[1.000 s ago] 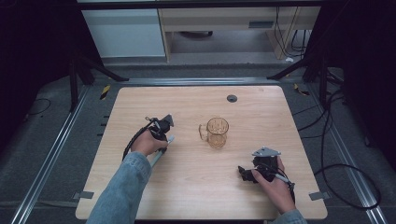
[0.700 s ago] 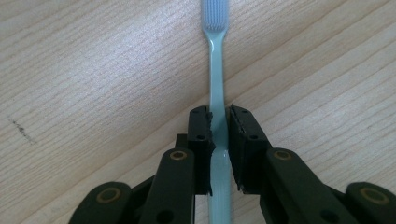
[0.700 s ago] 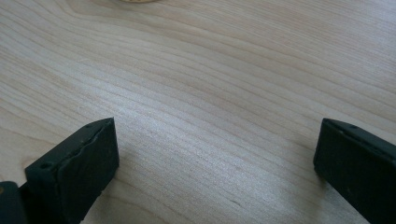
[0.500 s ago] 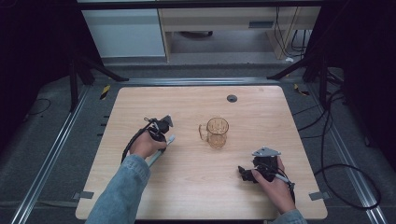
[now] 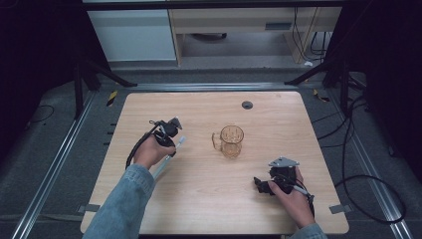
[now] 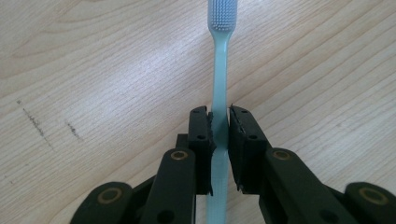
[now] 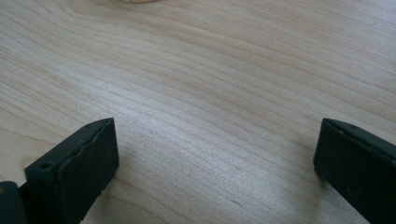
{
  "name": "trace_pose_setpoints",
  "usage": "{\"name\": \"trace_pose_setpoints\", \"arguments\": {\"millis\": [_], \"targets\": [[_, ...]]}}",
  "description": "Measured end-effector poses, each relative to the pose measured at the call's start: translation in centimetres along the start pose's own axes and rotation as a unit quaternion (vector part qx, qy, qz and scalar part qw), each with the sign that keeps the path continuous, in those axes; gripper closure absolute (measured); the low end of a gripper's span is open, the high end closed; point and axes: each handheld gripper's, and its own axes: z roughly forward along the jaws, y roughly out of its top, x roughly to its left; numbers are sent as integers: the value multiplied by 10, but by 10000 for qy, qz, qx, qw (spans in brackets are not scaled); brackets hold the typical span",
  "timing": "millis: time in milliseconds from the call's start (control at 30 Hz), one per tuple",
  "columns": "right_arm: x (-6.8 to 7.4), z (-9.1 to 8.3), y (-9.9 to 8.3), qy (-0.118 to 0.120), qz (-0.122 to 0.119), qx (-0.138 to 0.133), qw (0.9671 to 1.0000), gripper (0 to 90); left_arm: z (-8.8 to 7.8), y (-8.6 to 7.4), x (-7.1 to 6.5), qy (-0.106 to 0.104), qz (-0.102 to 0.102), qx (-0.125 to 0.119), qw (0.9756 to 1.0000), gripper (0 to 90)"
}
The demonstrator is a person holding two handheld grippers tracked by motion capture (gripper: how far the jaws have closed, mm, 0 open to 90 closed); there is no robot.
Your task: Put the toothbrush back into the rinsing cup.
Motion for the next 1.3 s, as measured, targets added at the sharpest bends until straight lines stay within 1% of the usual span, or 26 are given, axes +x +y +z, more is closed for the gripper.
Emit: {"name": "trace_pose_setpoints", "arguments": {"millis": [100, 233, 467, 533, 600, 967, 1000, 1067, 1133, 1300], "targets": [[0, 0, 0, 1, -1, 1, 10000, 4, -2, 0, -2, -17, 20, -103, 9999, 788], [0, 0, 0, -2, -2, 2, 10000, 4, -9, 1, -3, -73, 78, -233, 9997, 789], [0, 0, 0, -1, 0, 2, 10000, 4, -17, 1, -4, -222, -16, -497, 9985, 788], [0, 0, 0, 0, -2, 2, 10000, 4, -19, 1, -3, -233, 16, -566, 9981, 789], [0, 0, 0, -3, 11, 3, 10000, 4, -21, 1, -4, -262, -10, -648, 9976, 789], [0, 0, 0, 1, -2, 1, 10000, 4, -30, 4, -12, -263, 77, -902, 9955, 788], [0, 0, 0, 1, -2, 1, 10000, 4, -31, 5, -15, -276, 103, -997, 9946, 789], [0, 0, 0, 1, -3, 1, 10000, 4, -33, 6, -20, -254, 160, -1086, 9936, 789], [0, 0, 0, 14, -21, 4, 10000, 4, -36, 7, -25, -282, 176, -1211, 9921, 789], [-1, 0, 0, 27, -36, 2, 10000, 4, -38, 10, -34, -349, 261, -1329, 9902, 788]]}}
